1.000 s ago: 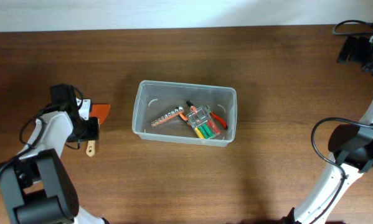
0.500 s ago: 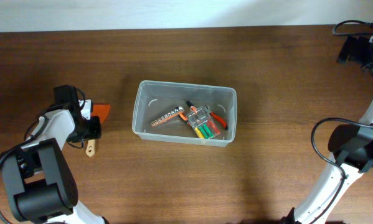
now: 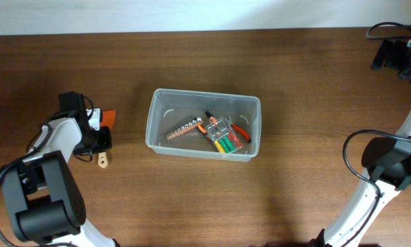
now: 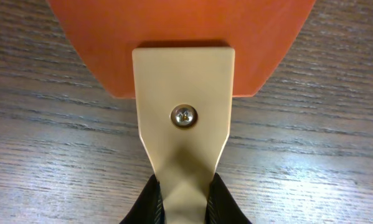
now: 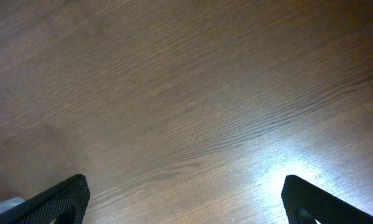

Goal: Pack container
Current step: 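Lift the orange scraper and carry it right into the container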

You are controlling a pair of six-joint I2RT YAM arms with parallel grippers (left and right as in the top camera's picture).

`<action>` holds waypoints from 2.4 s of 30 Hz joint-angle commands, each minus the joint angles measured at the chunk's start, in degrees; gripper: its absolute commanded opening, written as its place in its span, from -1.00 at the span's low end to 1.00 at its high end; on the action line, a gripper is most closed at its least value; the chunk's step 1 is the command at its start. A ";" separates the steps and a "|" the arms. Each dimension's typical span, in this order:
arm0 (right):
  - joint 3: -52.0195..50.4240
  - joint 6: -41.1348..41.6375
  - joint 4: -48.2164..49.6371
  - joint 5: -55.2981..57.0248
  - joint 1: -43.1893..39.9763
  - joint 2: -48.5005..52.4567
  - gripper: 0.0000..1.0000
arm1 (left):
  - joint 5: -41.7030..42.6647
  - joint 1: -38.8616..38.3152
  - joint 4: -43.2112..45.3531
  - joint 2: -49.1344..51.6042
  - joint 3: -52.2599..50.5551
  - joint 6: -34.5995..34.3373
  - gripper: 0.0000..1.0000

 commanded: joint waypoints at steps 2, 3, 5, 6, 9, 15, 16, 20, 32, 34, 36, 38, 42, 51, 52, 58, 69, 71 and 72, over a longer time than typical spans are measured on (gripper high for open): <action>1.07 0.46 0.00 -0.09 0.00 -0.46 0.97 | 1.25 0.00 -1.27 -1.49 7.23 -0.07 -0.86; 1.07 0.46 0.00 -0.09 0.00 -0.46 0.97 | 1.25 0.00 -1.73 -2.23 9.07 -0.04 -0.86; 1.07 0.46 0.00 -0.09 0.00 -0.46 0.97 | 1.29 0.00 -2.62 -3.48 12.68 0.37 -0.86; 1.07 0.48 0.00 -0.09 0.00 -0.46 0.97 | 1.33 0.00 -3.32 -4.13 14.95 0.37 -0.86; 1.07 0.48 0.00 -0.09 0.00 -0.46 0.97 | 3.78 -0.20 -4.83 -5.49 20.37 1.75 -0.87; 1.07 0.48 0.00 -0.09 0.00 -0.46 0.97 | 13.97 -5.42 -8.61 -6.54 29.86 7.80 -0.90; 1.07 0.48 0.00 -0.09 0.00 -0.46 0.97 | 14.69 -6.34 -8.79 -6.54 30.10 8.70 -0.90; 1.07 0.48 0.00 -0.09 0.00 -0.46 0.97 | 16.04 -12.70 -9.94 -6.54 30.16 14.99 -0.90; 1.07 0.46 0.00 -0.07 0.00 -0.46 0.97 | 15.32 -28.68 -14.99 -6.36 29.92 40.06 -0.96; 1.07 0.48 0.00 -0.09 0.00 -0.46 0.97 | 15.37 -29.88 -15.23 -6.08 29.55 40.85 -0.96; 1.07 0.46 0.00 -0.09 0.00 -0.46 0.97 | 15.37 -30.60 -15.65 -5.60 29.18 40.92 -0.96; 1.07 0.48 0.00 -0.07 0.00 -0.46 0.97 | 15.39 -31.10 -16.13 -4.98 28.59 40.92 -0.97; 1.07 0.46 0.00 -0.07 0.00 -0.46 0.97 | 15.41 -31.61 -17.79 -2.49 28.37 40.89 -0.96; 1.07 0.48 0.00 -0.09 0.00 -0.46 0.97 | 15.45 -33.16 -21.18 4.70 28.37 40.89 -0.97; 1.07 0.48 0.00 -0.09 0.00 -0.46 0.97 | 15.45 -33.53 -21.27 5.49 28.37 40.92 -0.97; 1.07 0.48 0.00 -0.07 0.00 -0.46 0.97 | 15.63 -36.02 -21.57 8.59 28.37 41.09 -0.97; 1.07 0.48 0.00 -0.09 0.00 -0.46 0.97 | 15.37 -37.97 -22.23 12.31 27.74 41.99 -0.95; 1.07 0.48 0.00 -0.09 0.00 -0.46 0.97 | 15.30 -37.94 -22.21 12.33 27.74 41.99 -0.76; 1.07 0.48 0.00 -0.07 0.00 -0.46 0.97 | 15.02 -37.94 -22.21 12.33 27.74 41.97 -0.48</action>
